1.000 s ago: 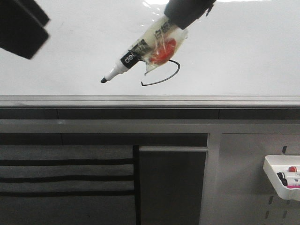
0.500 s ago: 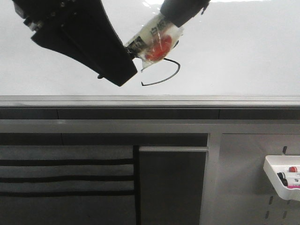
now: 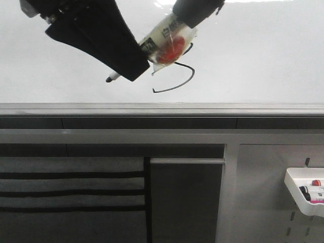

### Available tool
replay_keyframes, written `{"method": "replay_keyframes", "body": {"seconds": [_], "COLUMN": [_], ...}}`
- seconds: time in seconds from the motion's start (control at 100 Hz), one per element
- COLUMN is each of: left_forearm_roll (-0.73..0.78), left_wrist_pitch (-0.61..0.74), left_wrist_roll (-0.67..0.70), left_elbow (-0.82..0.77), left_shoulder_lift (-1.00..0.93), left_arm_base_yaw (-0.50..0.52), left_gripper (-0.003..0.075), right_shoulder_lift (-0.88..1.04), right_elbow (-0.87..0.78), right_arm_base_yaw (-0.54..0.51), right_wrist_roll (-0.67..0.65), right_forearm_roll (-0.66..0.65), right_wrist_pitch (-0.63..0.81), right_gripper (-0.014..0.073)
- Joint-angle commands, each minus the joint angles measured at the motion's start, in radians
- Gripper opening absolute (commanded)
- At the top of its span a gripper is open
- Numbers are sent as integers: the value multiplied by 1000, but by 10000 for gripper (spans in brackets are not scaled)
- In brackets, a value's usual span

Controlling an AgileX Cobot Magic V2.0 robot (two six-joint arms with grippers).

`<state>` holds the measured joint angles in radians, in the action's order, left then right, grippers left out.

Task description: Write number 3 on whiteboard

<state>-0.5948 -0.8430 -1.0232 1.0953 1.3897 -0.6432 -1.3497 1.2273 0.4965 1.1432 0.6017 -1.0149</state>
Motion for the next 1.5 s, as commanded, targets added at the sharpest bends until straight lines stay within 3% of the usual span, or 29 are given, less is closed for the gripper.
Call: {"method": "replay_keyframes", "body": {"seconds": [0.0, 0.1, 0.27, 0.36, 0.52, 0.77, 0.92, 1.11, 1.49], "left_forearm_roll": [-43, -43, -26, -14, 19, -15, -68, -73, -73], "left_wrist_pitch": [35, 35, 51, 79, 178, 488, 623, 695, 719], "left_wrist_roll": [1, 1, 1, 32, 140, 372, 375, 375, 375], "left_elbow": [32, 32, 32, 32, 28, -57, -104, -109, -109], "left_shoulder_lift": [-27, -27, -27, -27, -27, -27, -27, -9, 50], "left_arm_base_yaw": [-5, -3, -1, 21, 134, 326, 359, 363, 369], "left_gripper": [87, 67, 26, 3, -9, -9, -9, -9, -9], "right_shoulder_lift": [33, 33, 35, 58, 147, 232, 232, 232, 232], "right_elbow": [26, 26, 26, 28, 28, 28, 26, 26, 26], "right_arm_base_yaw": [1, 1, -2, -30, -142, -316, -323, -323, -323], "right_wrist_roll": [11, 11, -7, -44, -159, -205, -205, -205, -205], "right_forearm_roll": [47, 47, 47, 47, 47, 47, 49, 52, 52], "right_wrist_pitch": [23, 31, 83, 133, 191, 164, 139, 139, 137], "right_gripper": [15, 34, 199, 243, 245, 245, 245, 245, 245]}}
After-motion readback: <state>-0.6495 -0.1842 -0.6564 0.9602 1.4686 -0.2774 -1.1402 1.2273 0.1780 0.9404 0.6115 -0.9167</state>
